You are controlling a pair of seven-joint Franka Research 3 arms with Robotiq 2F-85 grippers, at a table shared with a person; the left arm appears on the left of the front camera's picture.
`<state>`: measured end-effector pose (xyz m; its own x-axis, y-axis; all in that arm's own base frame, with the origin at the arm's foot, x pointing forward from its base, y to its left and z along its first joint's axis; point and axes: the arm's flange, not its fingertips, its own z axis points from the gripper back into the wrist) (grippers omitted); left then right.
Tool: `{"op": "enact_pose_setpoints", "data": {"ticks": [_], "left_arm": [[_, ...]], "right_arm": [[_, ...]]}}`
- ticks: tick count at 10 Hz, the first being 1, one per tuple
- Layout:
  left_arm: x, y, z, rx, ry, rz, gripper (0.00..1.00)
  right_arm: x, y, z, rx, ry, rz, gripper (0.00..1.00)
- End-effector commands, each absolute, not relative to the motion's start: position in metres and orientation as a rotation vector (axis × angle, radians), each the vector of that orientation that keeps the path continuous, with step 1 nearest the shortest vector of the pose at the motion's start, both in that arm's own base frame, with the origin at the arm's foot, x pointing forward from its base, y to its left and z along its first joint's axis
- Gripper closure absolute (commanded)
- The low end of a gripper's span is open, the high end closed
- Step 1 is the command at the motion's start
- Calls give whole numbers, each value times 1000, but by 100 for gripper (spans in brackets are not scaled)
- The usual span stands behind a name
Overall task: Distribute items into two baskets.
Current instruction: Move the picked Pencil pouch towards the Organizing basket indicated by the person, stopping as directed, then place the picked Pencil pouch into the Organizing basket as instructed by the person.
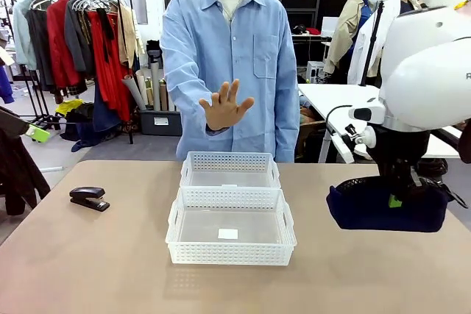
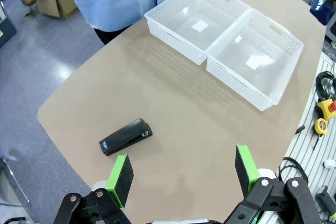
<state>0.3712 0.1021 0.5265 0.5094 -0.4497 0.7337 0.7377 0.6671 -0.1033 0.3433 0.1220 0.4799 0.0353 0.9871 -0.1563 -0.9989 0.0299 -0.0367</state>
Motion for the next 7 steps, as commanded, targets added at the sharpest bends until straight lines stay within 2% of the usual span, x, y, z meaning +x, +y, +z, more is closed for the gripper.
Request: {"op": "enact_pose_setpoints", "data": {"ticks": [1,7], "left_arm": [[371,104,527,-448,-756,-754,0],[371,104,527,-448,-756,-754,0]], "right_arm": [[340,123,483,-156,100,1525,100],[340,123,483,-156,100,1525,100]]}}
